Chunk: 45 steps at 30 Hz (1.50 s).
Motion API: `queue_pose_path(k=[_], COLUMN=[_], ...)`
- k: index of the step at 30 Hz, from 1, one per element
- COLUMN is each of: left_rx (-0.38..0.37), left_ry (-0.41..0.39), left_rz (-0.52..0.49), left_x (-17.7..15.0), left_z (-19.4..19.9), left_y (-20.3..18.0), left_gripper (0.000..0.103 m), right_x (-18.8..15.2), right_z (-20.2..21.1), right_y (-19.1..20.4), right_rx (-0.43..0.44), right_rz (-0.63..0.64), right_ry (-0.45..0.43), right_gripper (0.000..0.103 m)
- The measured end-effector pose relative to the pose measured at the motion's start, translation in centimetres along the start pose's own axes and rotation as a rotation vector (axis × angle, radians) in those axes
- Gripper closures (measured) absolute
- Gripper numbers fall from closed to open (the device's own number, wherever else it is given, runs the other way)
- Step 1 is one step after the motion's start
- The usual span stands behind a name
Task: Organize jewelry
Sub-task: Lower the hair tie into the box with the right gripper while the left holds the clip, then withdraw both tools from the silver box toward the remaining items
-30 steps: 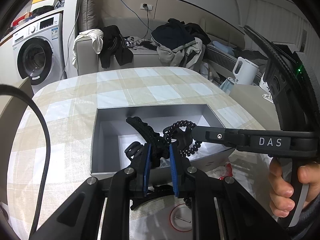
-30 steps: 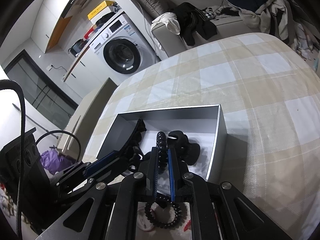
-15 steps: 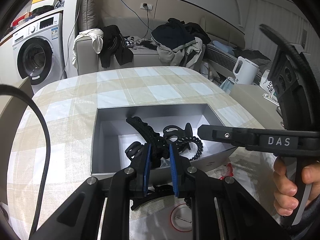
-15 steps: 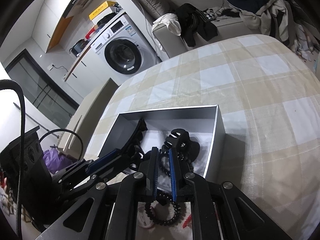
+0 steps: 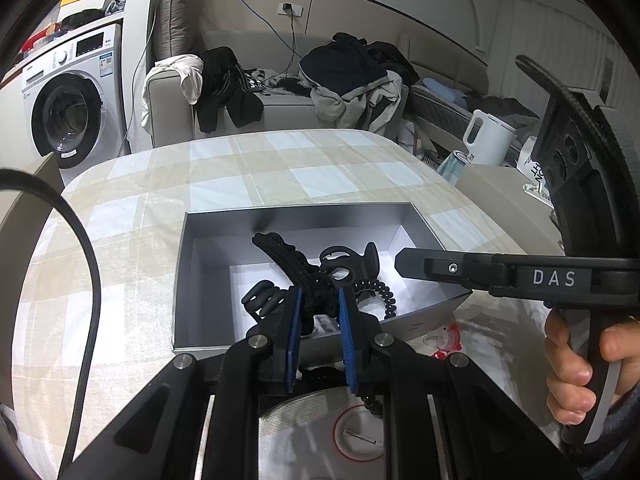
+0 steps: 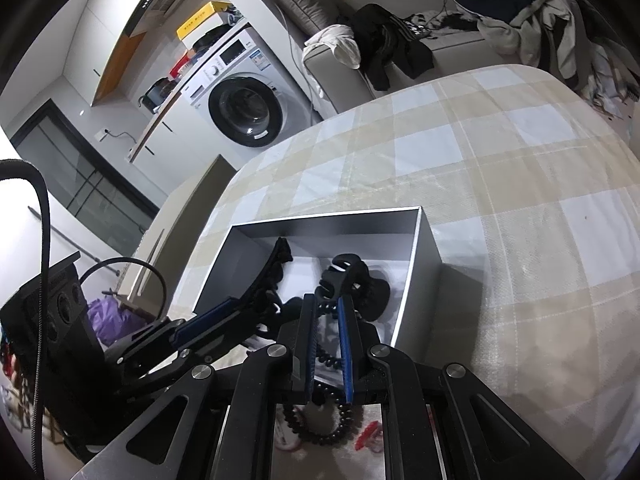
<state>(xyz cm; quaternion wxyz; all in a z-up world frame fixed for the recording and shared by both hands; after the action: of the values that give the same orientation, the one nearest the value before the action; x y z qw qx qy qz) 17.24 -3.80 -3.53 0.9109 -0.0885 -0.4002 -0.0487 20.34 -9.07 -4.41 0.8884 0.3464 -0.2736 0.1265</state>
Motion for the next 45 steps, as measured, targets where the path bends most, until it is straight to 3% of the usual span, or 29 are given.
queue_pose_path(k=[20,28,32,34,37,39,42,45], left_rx=[-0.001,-0.002,0.001,0.002,0.021,0.036,0.044,0.052], left_ry=[0.021,0.033,0.020,0.013,-0.009,-0.025,-0.060,-0.066], left_rz=[0.018,0.030,0.049,0.062,0.076,0.093,0.133,0.163], left_x=[0.1,0.1,0.1,0.1,0.1,0.1,-0.2,-0.9], left_z=[-0.2,-0.1,0.5,0.9,2.0,3.0,4.4,5.2], left_y=[0.0,0.0,0.2,0.3,0.7,1.1,1.9,2.5], left_gripper=[0.090,0.084,0.059,0.052,0.038,0.024,0.014,0.001], right_x=[-0.3,-0.4,-0.1,0.1,0.0,-0.2,-1.0,-2.0], right_z=[0.1,0.2,1.3,2.3,3.9,5.1,6.6,7.3], right_y=[0.3,0.9,1.4,1.6,1.7,1.6,1.2,0.3], right_rx=[-0.007,0.006,0.012,0.015,0.003,-0.002,0.004,-0.006], right_rz=[0.034,0.061,0.082,0.093,0.118,0.129,0.133,0.123], right_ry=[0.014,0.027,-0.018,-0.055,-0.097,-0.124,-0.145,-0.144], right_gripper=[0.088,0.079,0.068,0.060,0.039,0.022,0.002,0.000])
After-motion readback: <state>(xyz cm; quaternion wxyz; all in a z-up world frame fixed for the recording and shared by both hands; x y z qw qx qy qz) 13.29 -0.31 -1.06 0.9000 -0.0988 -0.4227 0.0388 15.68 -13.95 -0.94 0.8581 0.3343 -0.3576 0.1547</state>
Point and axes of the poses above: each gripper's, at about its wrist camera, not at the fingertips, and z roughly against the way its jaws point, y to its left, x to its top, the point moved 8 cm from there along -z, roughly the way its jaws point, and after that the axes turned 4 degrees about x, right-handed, at the moved point
